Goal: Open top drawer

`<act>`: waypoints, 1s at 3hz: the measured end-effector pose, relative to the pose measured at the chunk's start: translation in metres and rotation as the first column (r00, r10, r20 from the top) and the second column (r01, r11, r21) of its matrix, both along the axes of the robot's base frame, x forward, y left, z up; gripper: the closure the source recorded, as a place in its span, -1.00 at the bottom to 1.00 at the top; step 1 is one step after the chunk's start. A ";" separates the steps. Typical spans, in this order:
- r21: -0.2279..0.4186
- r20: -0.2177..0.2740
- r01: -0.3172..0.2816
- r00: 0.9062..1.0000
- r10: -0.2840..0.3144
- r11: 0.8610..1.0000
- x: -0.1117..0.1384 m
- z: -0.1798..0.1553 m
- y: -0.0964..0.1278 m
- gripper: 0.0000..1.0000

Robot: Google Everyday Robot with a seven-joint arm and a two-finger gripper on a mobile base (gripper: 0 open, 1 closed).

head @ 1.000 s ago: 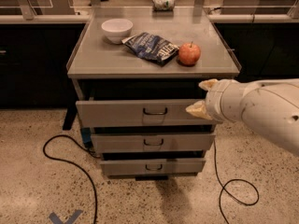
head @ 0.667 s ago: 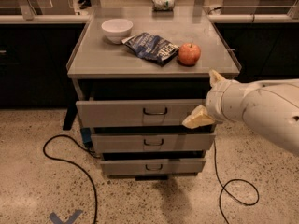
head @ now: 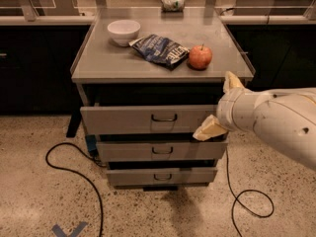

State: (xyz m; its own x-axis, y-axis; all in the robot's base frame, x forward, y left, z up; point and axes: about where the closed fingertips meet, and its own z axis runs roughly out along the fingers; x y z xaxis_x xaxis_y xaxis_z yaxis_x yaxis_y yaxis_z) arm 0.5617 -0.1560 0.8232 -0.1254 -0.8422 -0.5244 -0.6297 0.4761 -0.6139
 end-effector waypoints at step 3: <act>-0.176 -0.178 -0.115 0.981 0.083 0.978 0.036 -0.079 -0.041 -1.00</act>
Offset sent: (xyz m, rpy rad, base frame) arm 0.0615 -0.0835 -0.1259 -0.3208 0.2874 0.1482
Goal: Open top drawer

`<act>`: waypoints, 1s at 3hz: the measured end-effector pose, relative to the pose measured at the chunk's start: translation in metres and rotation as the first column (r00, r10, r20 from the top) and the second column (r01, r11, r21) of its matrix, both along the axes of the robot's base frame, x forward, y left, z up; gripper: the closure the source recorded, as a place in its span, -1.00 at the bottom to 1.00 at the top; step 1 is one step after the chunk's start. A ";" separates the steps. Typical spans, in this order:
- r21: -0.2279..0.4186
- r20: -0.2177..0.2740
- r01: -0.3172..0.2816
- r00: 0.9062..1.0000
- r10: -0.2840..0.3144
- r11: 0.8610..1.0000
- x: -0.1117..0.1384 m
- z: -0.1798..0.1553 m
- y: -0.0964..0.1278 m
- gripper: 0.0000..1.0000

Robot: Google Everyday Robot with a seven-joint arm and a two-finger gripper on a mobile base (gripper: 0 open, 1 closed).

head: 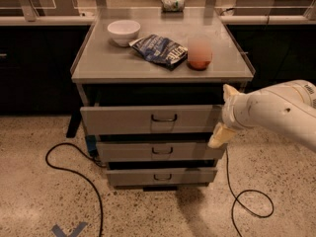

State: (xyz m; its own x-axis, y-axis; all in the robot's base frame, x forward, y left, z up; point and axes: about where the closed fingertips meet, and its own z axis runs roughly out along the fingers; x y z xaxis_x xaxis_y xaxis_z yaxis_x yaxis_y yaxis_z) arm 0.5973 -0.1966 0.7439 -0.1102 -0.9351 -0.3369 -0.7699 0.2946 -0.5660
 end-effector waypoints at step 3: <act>0.076 -0.031 -0.136 0.990 0.138 0.988 0.060 -0.051 0.070 -1.00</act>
Offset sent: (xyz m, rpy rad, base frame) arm 0.0556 0.0779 -0.0476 0.0562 0.0134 0.1638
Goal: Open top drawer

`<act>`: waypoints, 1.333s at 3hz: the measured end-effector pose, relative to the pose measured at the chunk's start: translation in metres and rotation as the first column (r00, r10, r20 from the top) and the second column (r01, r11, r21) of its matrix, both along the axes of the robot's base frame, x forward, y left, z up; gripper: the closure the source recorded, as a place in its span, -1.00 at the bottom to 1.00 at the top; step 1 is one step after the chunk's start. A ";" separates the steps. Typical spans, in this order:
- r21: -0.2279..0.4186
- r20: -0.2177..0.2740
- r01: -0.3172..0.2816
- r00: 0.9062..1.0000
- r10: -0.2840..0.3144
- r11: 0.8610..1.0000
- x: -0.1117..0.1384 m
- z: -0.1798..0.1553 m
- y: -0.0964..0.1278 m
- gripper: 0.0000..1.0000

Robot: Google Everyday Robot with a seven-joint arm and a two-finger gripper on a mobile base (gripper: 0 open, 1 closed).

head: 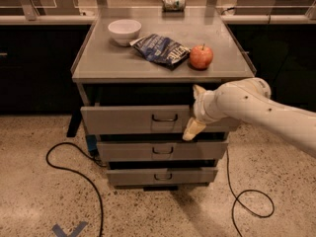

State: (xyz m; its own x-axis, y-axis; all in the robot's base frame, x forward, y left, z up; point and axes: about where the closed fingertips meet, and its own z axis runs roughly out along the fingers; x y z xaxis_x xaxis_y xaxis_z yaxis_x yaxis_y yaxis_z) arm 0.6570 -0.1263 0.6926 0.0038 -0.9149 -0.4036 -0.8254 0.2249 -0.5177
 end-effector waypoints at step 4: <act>0.103 -0.102 -0.047 0.993 0.058 0.994 0.038 -0.054 0.034 -0.63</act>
Offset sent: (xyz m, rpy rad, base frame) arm 0.0550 0.0478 -0.1309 0.2099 0.2364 0.0416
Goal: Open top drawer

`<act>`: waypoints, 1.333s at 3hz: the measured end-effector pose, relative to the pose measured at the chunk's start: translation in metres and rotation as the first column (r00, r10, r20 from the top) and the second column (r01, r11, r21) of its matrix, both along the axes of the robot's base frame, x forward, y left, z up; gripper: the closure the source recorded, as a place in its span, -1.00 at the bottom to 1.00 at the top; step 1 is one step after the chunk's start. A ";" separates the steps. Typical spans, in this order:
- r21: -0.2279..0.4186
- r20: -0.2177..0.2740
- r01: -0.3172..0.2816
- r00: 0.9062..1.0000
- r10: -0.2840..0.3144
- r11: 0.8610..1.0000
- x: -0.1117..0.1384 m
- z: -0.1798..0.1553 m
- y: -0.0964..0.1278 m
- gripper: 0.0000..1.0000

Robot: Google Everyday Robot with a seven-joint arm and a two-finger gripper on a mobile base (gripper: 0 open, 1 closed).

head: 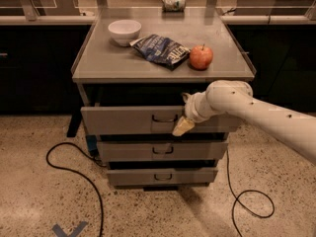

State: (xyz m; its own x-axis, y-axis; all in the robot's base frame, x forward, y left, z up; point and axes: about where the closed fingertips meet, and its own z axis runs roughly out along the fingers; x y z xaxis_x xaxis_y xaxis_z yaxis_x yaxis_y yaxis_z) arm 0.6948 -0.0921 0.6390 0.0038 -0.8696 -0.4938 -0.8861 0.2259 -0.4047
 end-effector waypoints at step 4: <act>0.000 0.000 0.000 1.000 0.000 1.000 0.000 0.009 0.000 1.00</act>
Offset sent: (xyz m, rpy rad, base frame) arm 0.0000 0.0000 0.0000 0.0000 0.0000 0.0000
